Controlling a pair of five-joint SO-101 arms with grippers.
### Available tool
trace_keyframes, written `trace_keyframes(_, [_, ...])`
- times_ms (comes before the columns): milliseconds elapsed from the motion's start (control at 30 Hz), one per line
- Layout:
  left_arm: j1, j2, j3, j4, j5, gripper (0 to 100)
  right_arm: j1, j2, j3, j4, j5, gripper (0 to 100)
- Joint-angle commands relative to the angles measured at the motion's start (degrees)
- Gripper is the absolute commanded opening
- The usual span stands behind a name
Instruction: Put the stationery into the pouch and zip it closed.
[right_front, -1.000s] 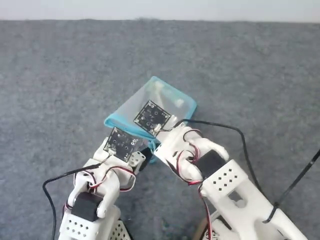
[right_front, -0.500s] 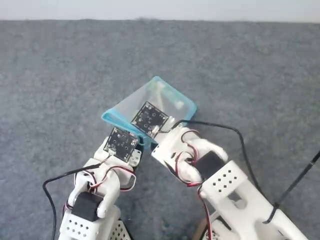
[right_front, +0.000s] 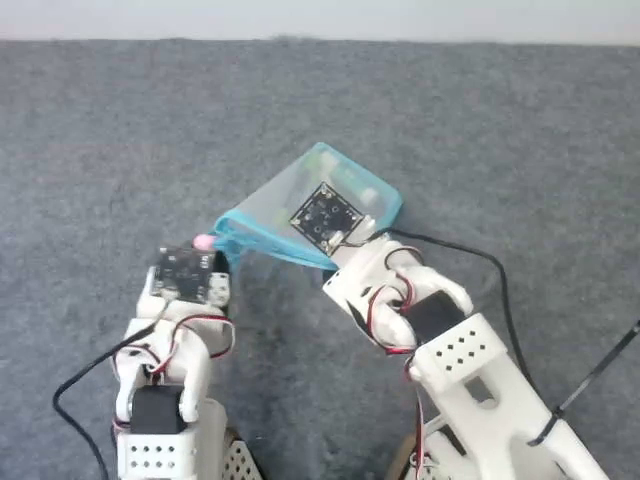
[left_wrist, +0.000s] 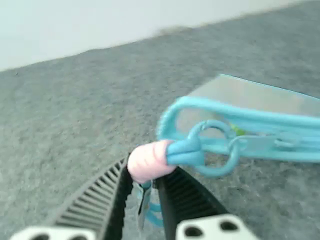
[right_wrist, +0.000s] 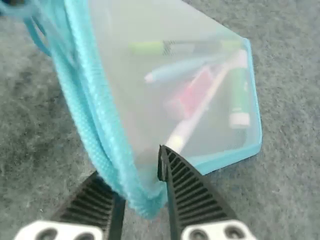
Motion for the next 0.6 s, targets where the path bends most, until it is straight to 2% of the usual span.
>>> trace_keyframes(0, [-3.08, -1.14, -0.48, -2.37, 0.44, 1, 3.30, 0.84, -0.35, -0.31, 0.97, 0.6])
trace_keyframes(167, [-3.96, -1.14, -0.48, -2.55, 0.62, 1, 3.38, 0.84, -0.35, -0.31, 1.05, 0.6])
trace_keyframes(367, [-10.90, -1.14, -0.48, -3.87, 0.79, 1, 7.43, 0.84, -0.70, -1.10, 1.05, 0.6])
trace_keyframes(567, [-10.99, -1.14, -0.48, -3.87, 0.79, 1, 11.03, 3.12, -0.88, -3.74, 1.14, 0.6])
